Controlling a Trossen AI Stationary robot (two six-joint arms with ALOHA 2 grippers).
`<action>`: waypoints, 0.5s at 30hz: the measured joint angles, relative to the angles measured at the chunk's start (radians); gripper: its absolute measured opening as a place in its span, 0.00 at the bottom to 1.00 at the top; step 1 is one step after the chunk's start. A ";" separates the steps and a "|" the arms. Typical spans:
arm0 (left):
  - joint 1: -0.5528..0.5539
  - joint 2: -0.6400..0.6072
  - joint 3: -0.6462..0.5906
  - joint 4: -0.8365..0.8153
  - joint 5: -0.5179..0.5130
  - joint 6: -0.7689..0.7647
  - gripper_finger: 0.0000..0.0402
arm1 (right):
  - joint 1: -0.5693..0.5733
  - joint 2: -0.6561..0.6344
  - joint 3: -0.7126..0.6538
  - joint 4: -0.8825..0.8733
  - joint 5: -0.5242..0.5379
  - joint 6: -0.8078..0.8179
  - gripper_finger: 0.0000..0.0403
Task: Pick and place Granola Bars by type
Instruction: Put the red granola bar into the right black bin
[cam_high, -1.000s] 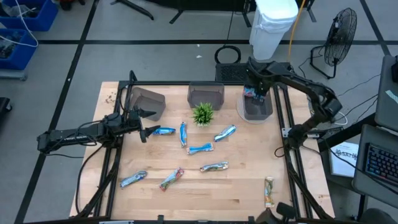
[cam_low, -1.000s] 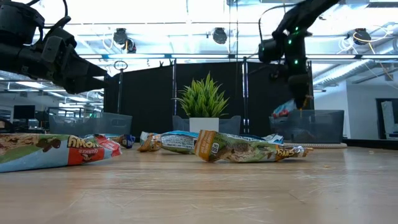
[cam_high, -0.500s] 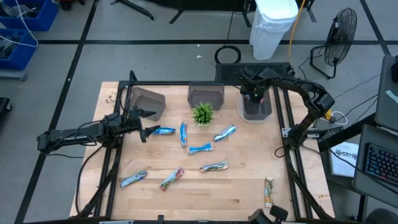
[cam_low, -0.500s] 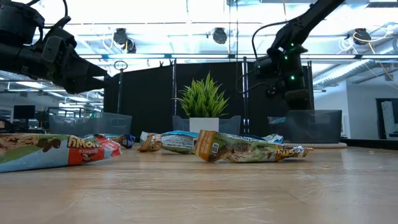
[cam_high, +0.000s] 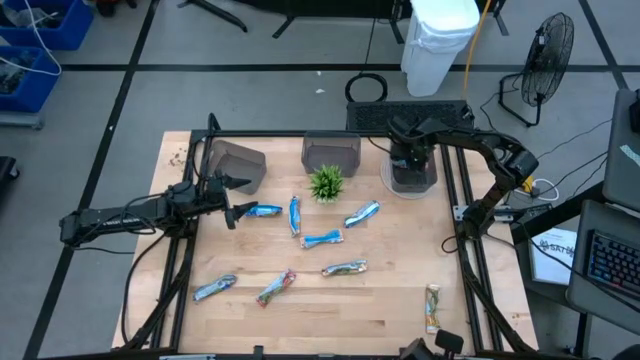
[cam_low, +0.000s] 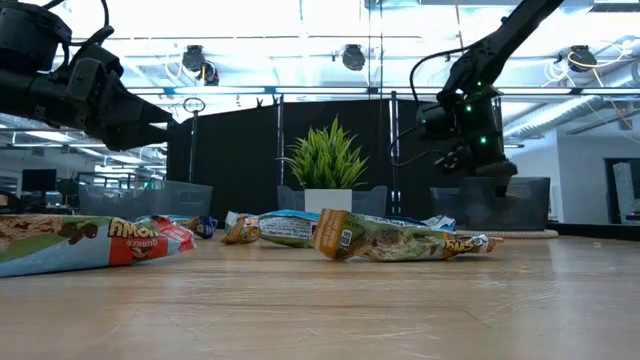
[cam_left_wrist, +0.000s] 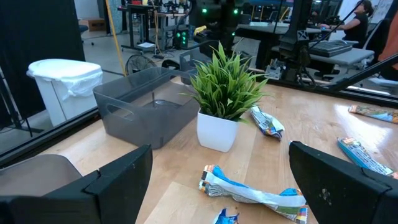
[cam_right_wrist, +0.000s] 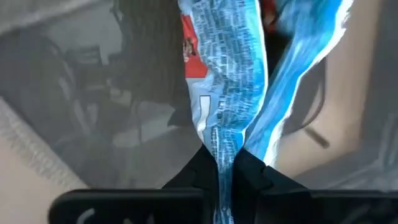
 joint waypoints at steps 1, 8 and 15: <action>0.000 0.000 0.000 0.000 0.000 0.000 0.93 | -0.004 0.000 0.000 0.007 -0.020 -0.003 0.06; 0.000 0.000 0.000 0.000 0.000 0.000 0.93 | -0.012 -0.019 0.000 0.000 -0.055 -0.024 0.24; 0.000 0.000 0.000 0.000 0.000 0.000 0.93 | -0.013 -0.058 0.000 0.019 0.171 -0.030 0.45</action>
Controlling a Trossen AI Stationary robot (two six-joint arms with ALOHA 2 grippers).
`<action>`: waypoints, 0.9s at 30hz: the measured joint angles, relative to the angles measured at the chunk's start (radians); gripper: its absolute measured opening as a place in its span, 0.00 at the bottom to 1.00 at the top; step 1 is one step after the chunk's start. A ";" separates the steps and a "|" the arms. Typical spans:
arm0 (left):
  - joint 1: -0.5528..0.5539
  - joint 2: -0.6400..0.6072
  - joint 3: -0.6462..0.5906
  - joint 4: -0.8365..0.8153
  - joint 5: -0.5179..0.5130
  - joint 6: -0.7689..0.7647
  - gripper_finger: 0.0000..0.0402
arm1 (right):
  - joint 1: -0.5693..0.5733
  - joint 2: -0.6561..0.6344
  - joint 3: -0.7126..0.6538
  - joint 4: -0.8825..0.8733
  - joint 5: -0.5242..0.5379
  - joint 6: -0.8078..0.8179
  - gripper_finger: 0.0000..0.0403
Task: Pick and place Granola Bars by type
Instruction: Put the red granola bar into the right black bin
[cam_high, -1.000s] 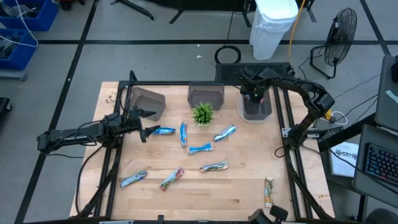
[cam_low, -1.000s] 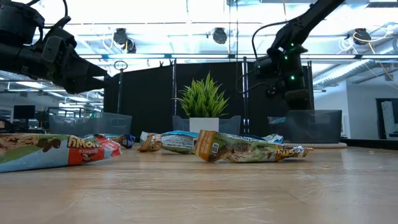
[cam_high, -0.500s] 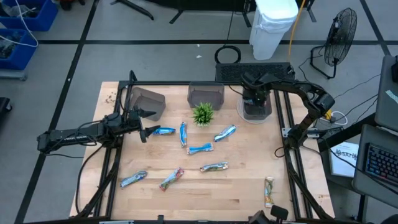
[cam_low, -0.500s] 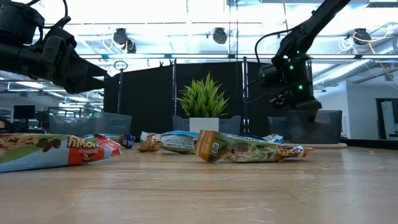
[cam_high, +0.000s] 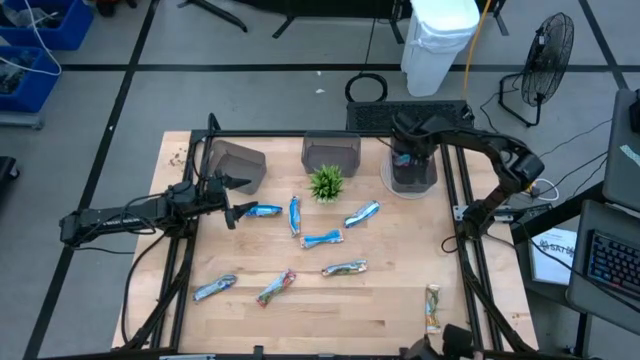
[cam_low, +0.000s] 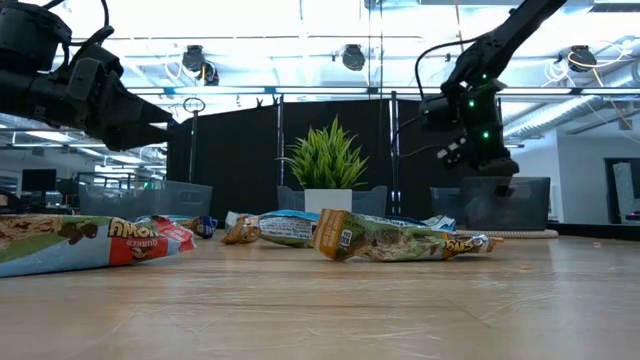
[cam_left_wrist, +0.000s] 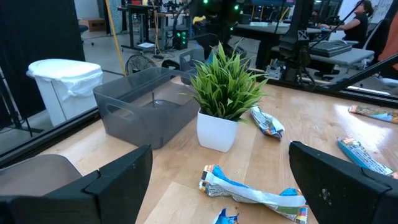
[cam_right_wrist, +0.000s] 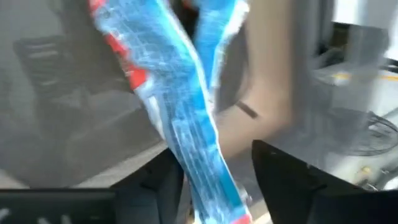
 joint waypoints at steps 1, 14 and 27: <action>0.000 0.000 0.000 0.000 0.000 0.000 0.93 | 0.000 -0.009 0.000 0.004 0.004 -0.003 0.47; 0.000 0.000 0.000 0.000 0.000 0.000 0.93 | 0.014 -0.054 0.001 0.022 -0.097 0.040 0.62; 0.000 0.000 0.000 0.000 0.000 0.000 0.93 | 0.118 -0.082 0.209 -0.067 0.055 0.167 0.74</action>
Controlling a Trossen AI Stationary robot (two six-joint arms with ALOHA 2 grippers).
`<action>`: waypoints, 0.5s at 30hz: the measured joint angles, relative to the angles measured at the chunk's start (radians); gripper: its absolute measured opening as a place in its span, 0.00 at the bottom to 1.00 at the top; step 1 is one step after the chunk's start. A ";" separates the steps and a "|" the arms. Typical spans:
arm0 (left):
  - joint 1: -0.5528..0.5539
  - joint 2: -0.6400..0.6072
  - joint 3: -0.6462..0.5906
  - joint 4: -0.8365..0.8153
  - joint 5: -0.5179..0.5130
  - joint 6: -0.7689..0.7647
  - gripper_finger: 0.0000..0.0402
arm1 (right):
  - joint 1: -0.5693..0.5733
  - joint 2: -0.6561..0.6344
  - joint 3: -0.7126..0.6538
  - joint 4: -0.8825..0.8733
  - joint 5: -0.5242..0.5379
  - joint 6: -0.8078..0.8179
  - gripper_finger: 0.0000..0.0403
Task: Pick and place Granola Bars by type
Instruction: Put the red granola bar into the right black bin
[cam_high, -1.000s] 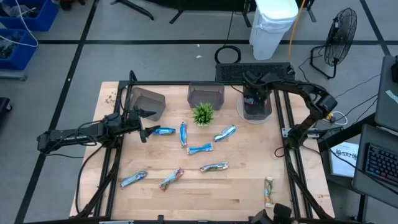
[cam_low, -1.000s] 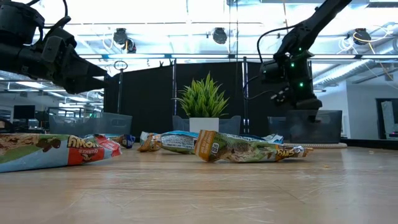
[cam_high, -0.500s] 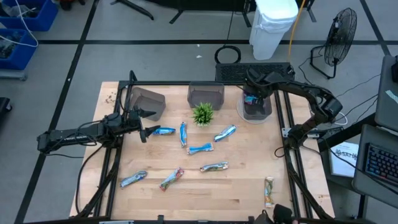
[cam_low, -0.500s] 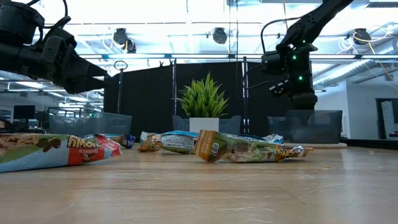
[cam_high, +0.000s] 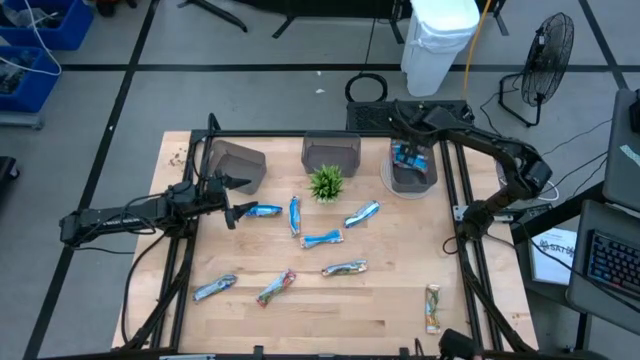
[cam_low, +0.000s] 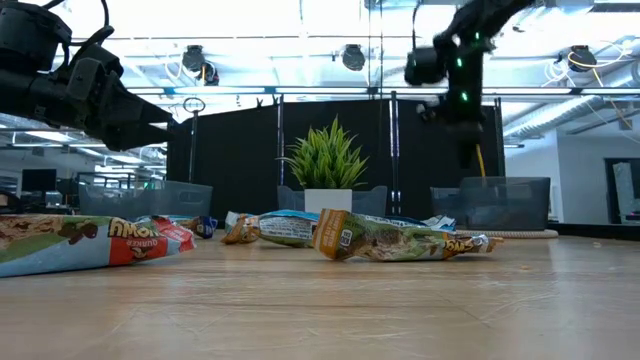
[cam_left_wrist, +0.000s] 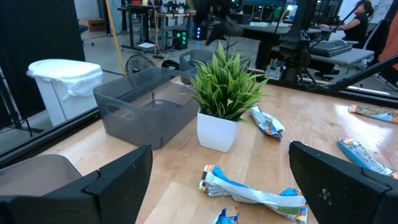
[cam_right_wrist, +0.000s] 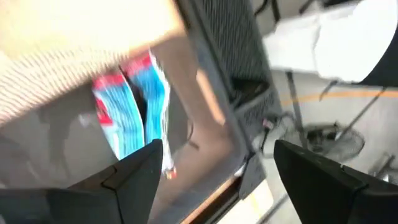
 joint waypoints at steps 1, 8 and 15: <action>0.000 0.000 0.000 0.000 0.000 0.000 0.93 | 0.016 -0.006 0.019 0.000 -0.001 0.010 0.74; 0.000 0.000 0.000 0.000 0.000 0.000 0.93 | 0.173 -0.030 0.163 -0.009 -0.002 0.049 0.76; 0.000 0.000 0.000 0.000 0.000 0.000 0.93 | 0.366 -0.030 0.275 -0.003 0.002 0.049 0.84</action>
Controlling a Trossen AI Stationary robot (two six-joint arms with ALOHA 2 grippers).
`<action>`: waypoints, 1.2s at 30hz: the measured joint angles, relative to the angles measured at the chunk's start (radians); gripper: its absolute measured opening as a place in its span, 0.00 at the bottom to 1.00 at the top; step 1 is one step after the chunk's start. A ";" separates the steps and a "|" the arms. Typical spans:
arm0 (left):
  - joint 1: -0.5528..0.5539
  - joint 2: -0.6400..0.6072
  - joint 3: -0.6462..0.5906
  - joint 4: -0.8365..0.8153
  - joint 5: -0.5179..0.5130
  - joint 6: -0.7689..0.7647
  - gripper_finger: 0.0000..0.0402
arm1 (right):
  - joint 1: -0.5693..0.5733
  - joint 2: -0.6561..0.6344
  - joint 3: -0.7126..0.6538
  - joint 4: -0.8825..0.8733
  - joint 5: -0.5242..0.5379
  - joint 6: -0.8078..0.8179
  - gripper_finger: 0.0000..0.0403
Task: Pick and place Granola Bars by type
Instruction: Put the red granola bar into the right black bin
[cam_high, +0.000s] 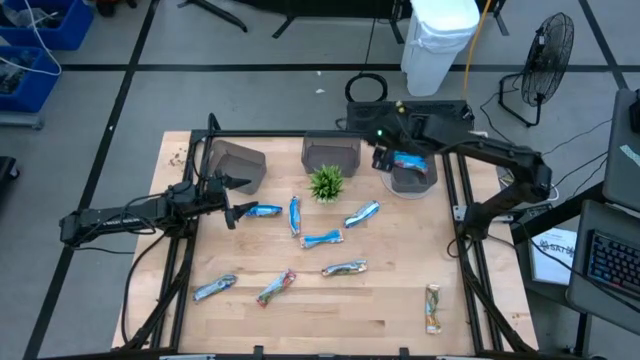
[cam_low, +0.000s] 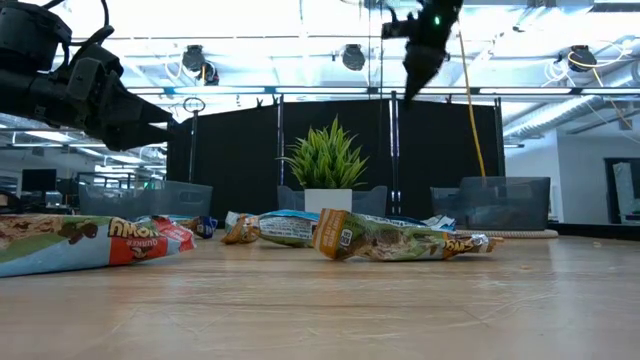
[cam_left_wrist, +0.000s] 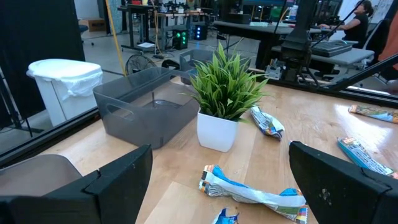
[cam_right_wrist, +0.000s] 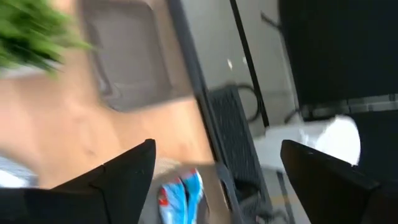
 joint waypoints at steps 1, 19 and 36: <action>0.000 0.000 0.000 0.000 0.000 0.000 0.93 | 0.030 0.000 0.011 0.000 -0.001 -0.002 0.85; 0.000 0.000 0.000 0.000 0.000 0.000 0.93 | 0.550 0.000 0.033 0.339 -0.007 -0.083 0.86; 0.000 0.000 0.000 0.003 0.000 0.000 0.93 | 0.640 0.222 0.032 0.429 -0.068 -0.009 0.86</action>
